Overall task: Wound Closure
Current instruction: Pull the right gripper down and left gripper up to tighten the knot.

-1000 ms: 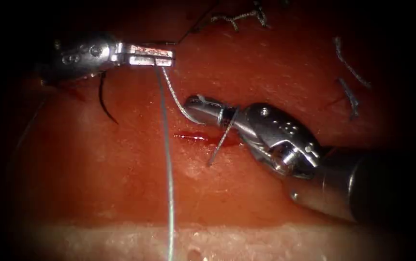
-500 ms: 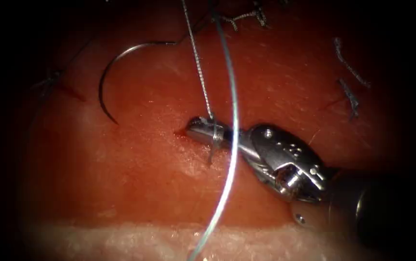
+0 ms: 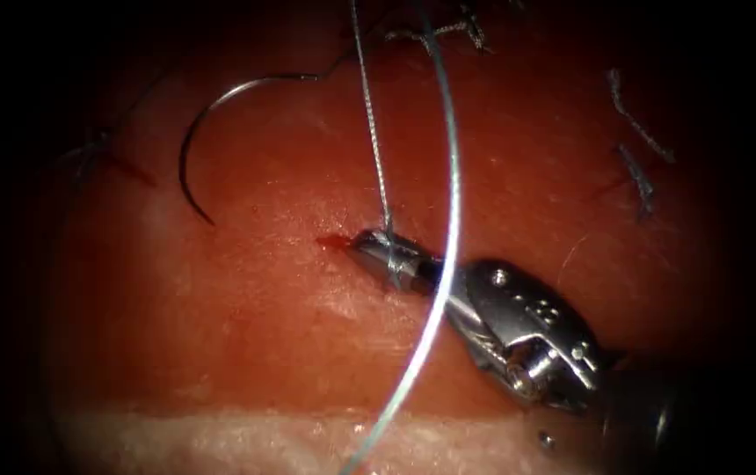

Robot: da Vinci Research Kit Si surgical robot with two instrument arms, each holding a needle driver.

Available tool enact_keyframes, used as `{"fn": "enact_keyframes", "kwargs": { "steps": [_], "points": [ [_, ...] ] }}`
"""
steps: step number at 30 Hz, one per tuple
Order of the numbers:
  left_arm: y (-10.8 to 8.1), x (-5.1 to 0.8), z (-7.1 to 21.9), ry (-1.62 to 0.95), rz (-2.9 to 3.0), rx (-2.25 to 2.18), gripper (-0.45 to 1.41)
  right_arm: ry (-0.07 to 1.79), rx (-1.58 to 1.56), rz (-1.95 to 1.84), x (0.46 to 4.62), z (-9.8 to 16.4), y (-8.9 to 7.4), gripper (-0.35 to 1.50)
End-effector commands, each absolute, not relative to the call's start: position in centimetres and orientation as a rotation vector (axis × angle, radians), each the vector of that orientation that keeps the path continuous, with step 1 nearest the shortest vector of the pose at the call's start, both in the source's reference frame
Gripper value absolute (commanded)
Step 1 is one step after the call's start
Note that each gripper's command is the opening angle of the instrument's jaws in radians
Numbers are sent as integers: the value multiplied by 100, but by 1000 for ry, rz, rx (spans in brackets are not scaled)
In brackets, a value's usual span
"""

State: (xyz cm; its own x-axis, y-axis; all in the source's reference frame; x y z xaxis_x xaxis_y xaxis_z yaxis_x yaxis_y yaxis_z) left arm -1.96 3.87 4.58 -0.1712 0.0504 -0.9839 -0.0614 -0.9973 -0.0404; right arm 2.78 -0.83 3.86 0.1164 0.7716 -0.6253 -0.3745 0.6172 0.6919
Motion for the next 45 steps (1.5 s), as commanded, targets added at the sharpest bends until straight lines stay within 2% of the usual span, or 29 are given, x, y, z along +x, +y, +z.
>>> {"fn": "enact_keyframes", "kwargs": {
  "steps": [1, 13, 28, 35, 45],
  "points": [
    [395, -199, 463, 22, 2349, -1969, -45, 1177, 404, 887, 281, 387, -88, -35],
    [399, -191, 465, 29, 2351, -1961, -45, 1180, 425, 962, 271, 378, -96, -35],
    [402, -189, 467, 35, 2355, -1951, -45, 1175, 484, 915, 278, 378, -109, -35],
    [419, -193, 471, 54, 2356, -1933, -45, 1136, 734, 983, 290, 397, -127, -35],
    [439, -208, 479, 88, 2362, -1912, -45, 1142, 832, 957, 298, 400, -142, -35]
  ]
}}
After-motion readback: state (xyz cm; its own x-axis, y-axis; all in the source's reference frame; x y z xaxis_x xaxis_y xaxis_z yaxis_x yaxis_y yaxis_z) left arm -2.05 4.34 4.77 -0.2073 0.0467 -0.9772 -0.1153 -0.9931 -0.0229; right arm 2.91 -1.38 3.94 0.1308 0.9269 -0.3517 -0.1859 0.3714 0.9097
